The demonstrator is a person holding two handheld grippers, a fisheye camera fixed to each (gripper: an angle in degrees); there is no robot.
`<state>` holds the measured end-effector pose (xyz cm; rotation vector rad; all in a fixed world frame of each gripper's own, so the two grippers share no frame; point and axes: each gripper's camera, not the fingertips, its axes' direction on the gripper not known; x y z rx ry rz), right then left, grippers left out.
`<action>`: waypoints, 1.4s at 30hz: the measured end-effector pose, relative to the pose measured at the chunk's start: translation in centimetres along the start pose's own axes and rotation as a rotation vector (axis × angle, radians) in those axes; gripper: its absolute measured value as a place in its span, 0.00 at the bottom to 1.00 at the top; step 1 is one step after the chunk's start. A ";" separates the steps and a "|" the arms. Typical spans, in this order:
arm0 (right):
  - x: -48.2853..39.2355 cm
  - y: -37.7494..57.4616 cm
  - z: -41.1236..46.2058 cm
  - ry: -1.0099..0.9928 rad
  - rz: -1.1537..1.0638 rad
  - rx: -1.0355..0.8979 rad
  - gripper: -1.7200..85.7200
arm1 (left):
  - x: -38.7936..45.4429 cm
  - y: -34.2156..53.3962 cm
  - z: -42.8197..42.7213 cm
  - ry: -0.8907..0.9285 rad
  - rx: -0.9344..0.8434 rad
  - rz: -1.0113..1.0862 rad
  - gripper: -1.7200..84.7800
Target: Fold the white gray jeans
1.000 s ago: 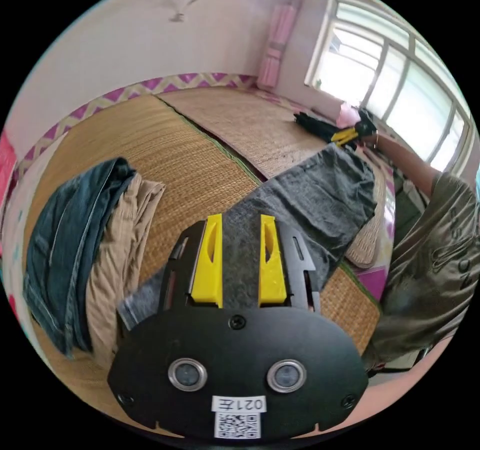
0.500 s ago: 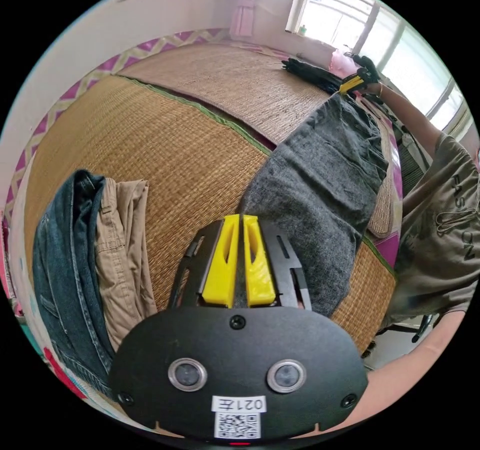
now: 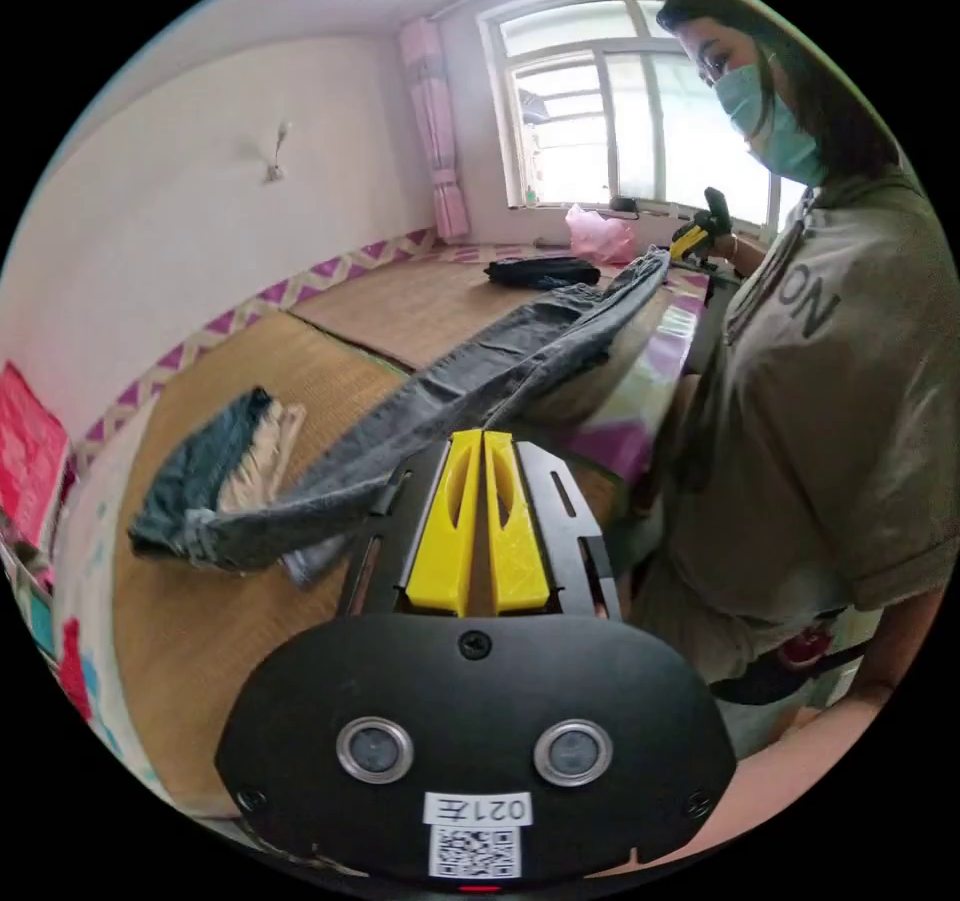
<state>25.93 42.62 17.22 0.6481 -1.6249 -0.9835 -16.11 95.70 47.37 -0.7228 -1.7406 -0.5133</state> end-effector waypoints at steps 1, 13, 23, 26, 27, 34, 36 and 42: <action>-2.0 1.5 1.4 -0.024 0.022 -0.043 0.01 | 0.7 1.5 0.3 0.009 -0.012 -0.029 0.01; 3.9 9.1 1.2 -0.230 0.263 0.005 0.03 | -0.1 16.3 -0.1 0.219 0.228 -0.511 0.01; 28.8 4.2 11.8 0.069 0.498 -0.123 0.09 | -14.8 5.5 13.2 -0.118 -0.299 -0.506 0.01; 33.9 1.5 15.6 0.027 0.500 -0.126 0.07 | -19.0 4.7 16.9 -0.066 -0.303 -0.574 0.01; 35.3 0.2 17.0 0.024 0.486 -0.124 0.06 | -20.2 4.3 17.8 -0.054 -0.301 -0.576 0.01; 42.5 -2.3 25.8 0.036 0.437 -0.334 0.01 | -25.4 3.9 20.6 0.030 -0.260 -0.608 0.01; 44.4 -2.2 25.8 0.036 0.458 -0.314 0.01 | -26.9 3.5 21.3 0.042 -0.255 -0.604 0.01; 47.2 -4.5 27.4 0.191 0.461 -0.367 0.01 | -30.8 2.0 22.9 0.020 -0.274 -0.648 0.01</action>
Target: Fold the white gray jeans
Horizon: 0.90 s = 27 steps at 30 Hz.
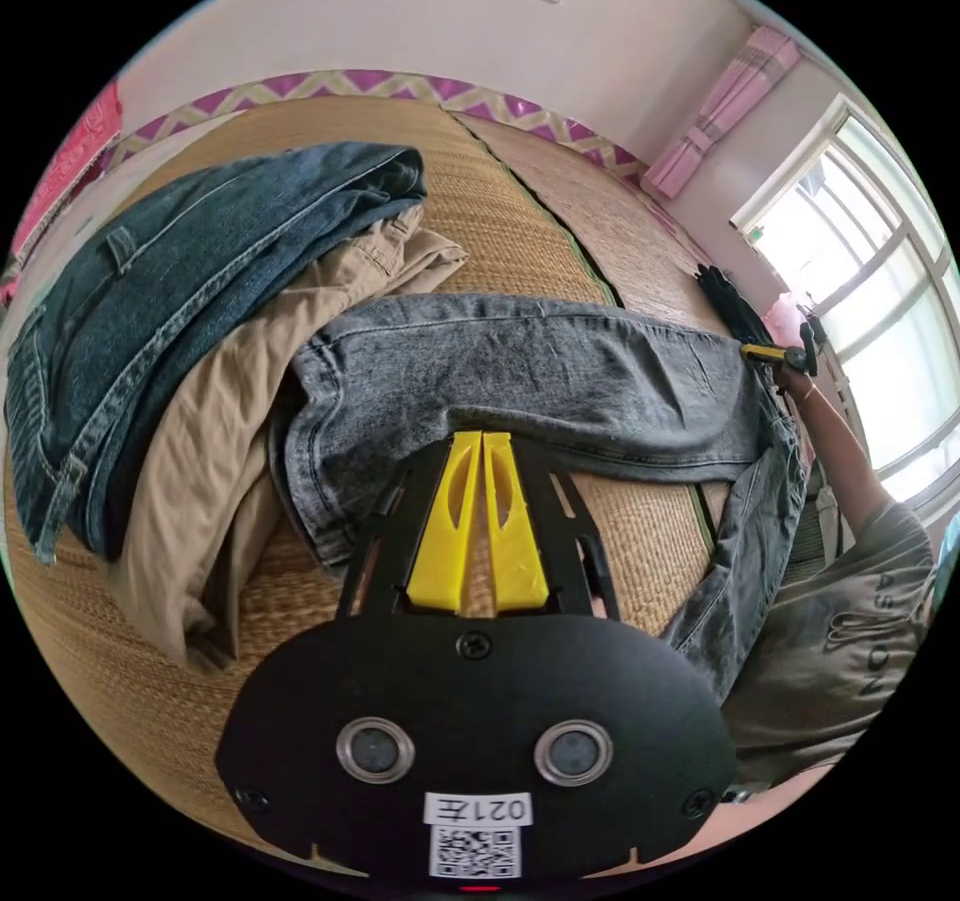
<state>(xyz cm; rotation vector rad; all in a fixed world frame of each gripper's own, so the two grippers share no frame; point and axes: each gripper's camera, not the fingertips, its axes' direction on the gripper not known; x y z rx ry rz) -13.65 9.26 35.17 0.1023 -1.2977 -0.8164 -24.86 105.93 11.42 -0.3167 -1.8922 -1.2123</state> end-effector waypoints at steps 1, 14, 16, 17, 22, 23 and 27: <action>0.1 -0.2 0.0 0.025 0.008 -0.001 0.01 | -0.4 -0.2 0.0 0.010 -0.005 -0.019 0.01; -3.4 12.2 -16.2 -0.212 0.003 0.330 0.01 | 5.0 10.6 -9.8 -0.006 0.078 0.111 0.01; -6.9 16.9 -18.7 -0.224 -0.062 0.286 0.01 | 7.8 14.3 -11.3 -0.062 0.062 0.160 0.01; -7.7 18.2 -19.1 -0.231 -0.075 0.277 0.01 | 9.5 17.0 -12.2 -0.101 0.057 0.174 0.01; -13.0 29.1 -18.5 -0.263 -0.074 0.142 0.01 | 13.0 27.6 -15.7 -0.184 0.124 0.115 0.01; -13.3 30.0 -18.4 -0.264 -0.069 0.129 0.01 | 13.2 29.8 -16.4 -0.158 0.148 0.085 0.01; -12.4 34.4 -17.4 -0.282 0.063 0.150 0.01 | 11.9 34.0 -16.1 -0.247 0.108 -0.051 0.01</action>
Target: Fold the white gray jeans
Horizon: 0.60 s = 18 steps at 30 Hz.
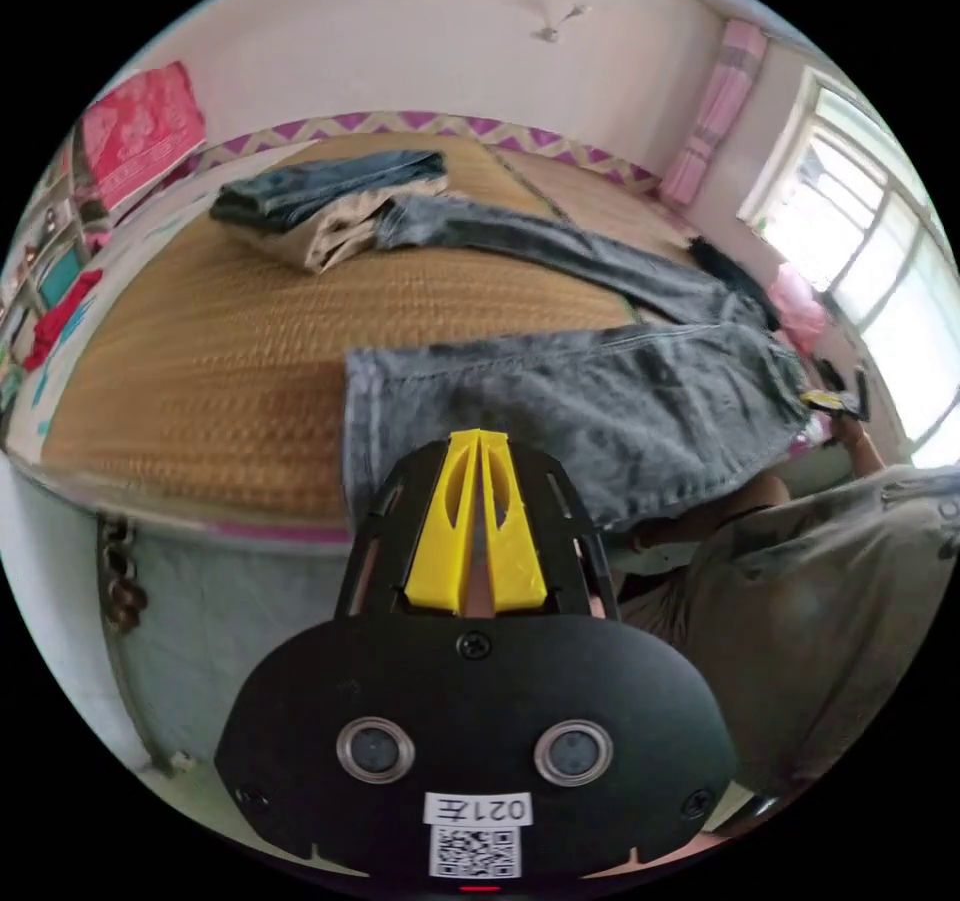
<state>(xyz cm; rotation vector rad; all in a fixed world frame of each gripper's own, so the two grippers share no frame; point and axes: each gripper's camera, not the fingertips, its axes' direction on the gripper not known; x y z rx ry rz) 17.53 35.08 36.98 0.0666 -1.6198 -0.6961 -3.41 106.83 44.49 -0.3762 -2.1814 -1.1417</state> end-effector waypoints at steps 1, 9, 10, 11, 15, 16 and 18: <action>0.6 0.4 -0.1 -0.023 0.037 0.028 0.01 | -0.3 0.2 -0.3 0.024 0.036 -0.002 0.01; 1.4 -1.4 -0.9 -0.046 0.051 0.021 0.01 | -2.7 -5.0 0.1 0.057 0.021 -0.038 0.01; 1.3 -1.4 -1.1 -0.046 0.056 0.024 0.01 | -2.8 -5.3 0.0 0.069 0.006 -0.042 0.01; 1.3 -1.3 -1.3 -0.046 0.064 0.026 0.01 | -3.0 -5.8 -0.4 0.092 -0.030 -0.054 0.01; 1.2 -1.5 -2.3 -0.039 0.093 0.020 0.01 | -0.8 -7.6 -5.6 0.035 0.162 0.037 0.01; 1.3 -1.8 -2.5 -0.040 0.095 0.017 0.01 | -0.4 -8.1 -6.2 0.039 0.199 0.051 0.01; 1.7 -2.2 -2.8 -0.053 0.107 0.014 0.01 | 0.2 -11.6 -6.3 0.018 0.226 0.073 0.01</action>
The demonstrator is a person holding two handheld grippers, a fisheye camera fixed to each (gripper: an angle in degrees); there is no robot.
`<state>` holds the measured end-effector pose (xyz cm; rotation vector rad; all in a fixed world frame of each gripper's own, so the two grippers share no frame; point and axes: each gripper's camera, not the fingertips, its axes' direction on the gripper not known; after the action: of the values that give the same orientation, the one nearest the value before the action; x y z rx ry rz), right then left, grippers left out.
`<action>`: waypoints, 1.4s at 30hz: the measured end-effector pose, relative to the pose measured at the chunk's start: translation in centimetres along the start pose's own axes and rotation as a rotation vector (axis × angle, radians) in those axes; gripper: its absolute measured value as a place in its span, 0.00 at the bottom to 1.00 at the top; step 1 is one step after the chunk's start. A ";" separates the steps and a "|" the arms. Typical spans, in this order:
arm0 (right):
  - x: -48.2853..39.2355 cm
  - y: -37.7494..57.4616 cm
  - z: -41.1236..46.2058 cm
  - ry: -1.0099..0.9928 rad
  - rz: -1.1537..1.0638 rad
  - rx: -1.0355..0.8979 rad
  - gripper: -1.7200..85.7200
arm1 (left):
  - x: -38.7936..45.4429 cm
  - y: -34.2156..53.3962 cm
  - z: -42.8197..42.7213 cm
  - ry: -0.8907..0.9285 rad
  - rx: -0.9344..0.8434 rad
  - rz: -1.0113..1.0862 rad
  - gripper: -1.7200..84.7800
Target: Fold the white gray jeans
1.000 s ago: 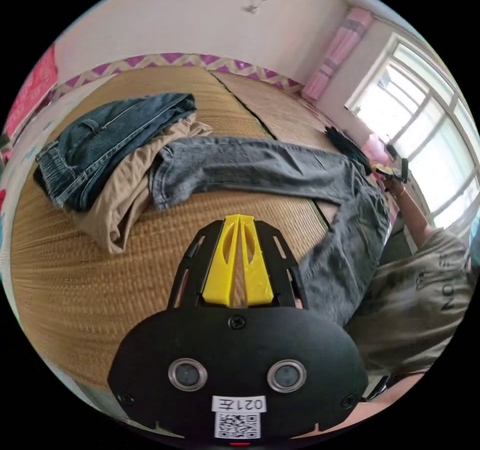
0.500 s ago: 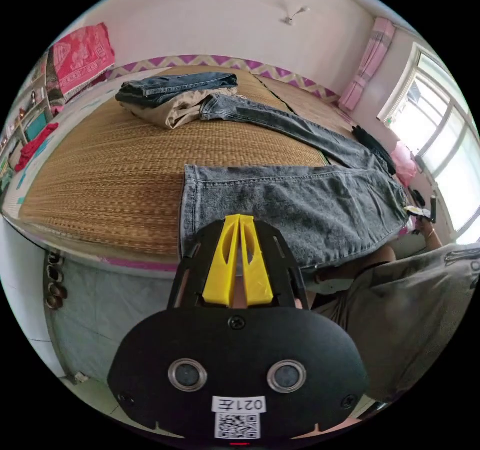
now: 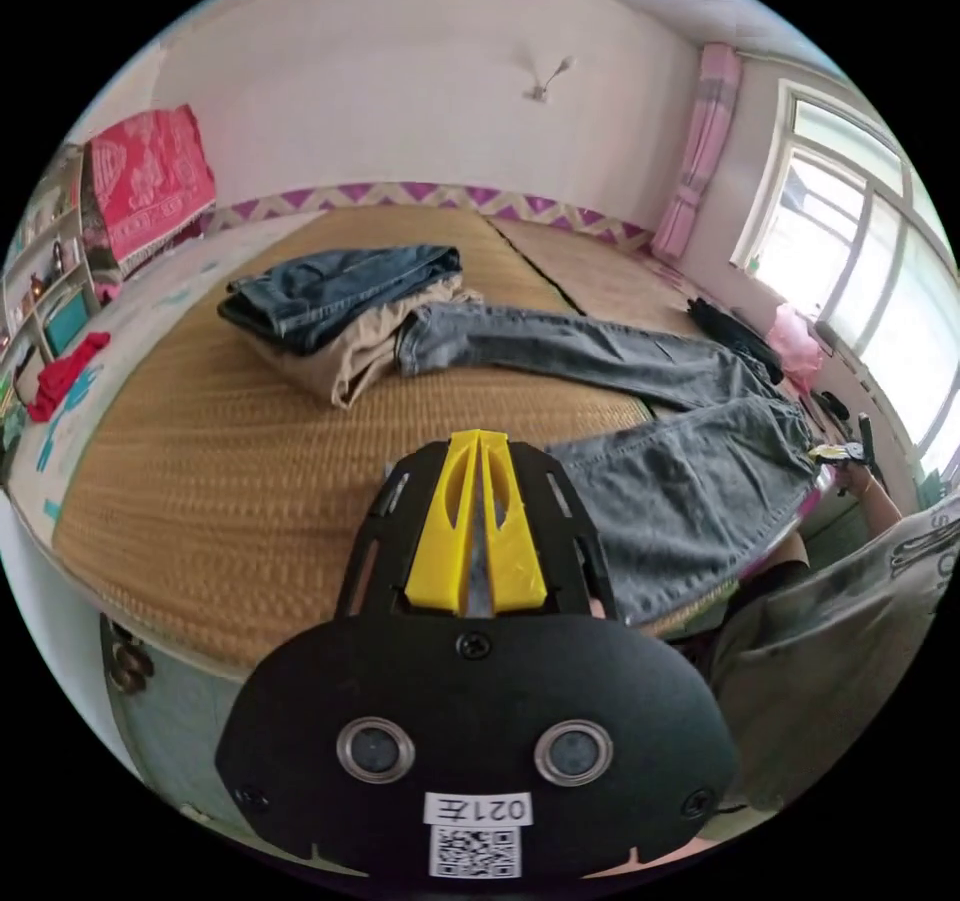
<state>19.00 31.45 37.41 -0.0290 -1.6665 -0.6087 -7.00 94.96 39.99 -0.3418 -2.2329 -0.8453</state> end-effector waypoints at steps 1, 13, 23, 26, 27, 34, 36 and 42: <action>0.3 -0.2 -0.2 -0.014 0.012 0.000 0.01 | -0.1 -1.0 0.7 -0.003 -0.013 0.004 0.01; -0.1 -2.8 -1.9 0.002 0.112 -0.025 0.01 | -11.7 -12.5 12.9 -0.182 -0.175 -0.347 0.01; -0.8 -4.4 -3.1 0.019 0.188 -0.045 0.01 | -13.7 -22.6 17.6 -0.304 -0.213 -0.249 0.01; -1.3 -4.5 -3.6 0.030 0.194 -0.044 0.01 | -13.3 -23.8 17.9 -0.240 -0.212 -0.206 0.01; -1.4 -4.4 -3.8 0.032 0.195 -0.042 0.01 | -13.0 -24.0 17.7 -0.225 -0.219 -0.205 0.01; -2.3 -3.0 -5.1 0.034 0.201 0.003 0.01 | 0.3 -25.4 14.4 -0.040 0.033 0.115 0.01; -2.5 -2.6 -5.4 0.037 0.202 0.011 0.01 | 5.3 -25.8 18.4 -0.011 -0.160 0.260 0.01; -3.3 -1.2 -6.3 0.065 0.167 0.010 0.01 | 5.0 -25.9 19.3 -0.155 -0.314 0.248 0.01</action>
<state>25.00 28.94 34.24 -0.1389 -1.5862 -0.4700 -32.75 88.28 21.00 -0.8392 -2.1357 -1.0620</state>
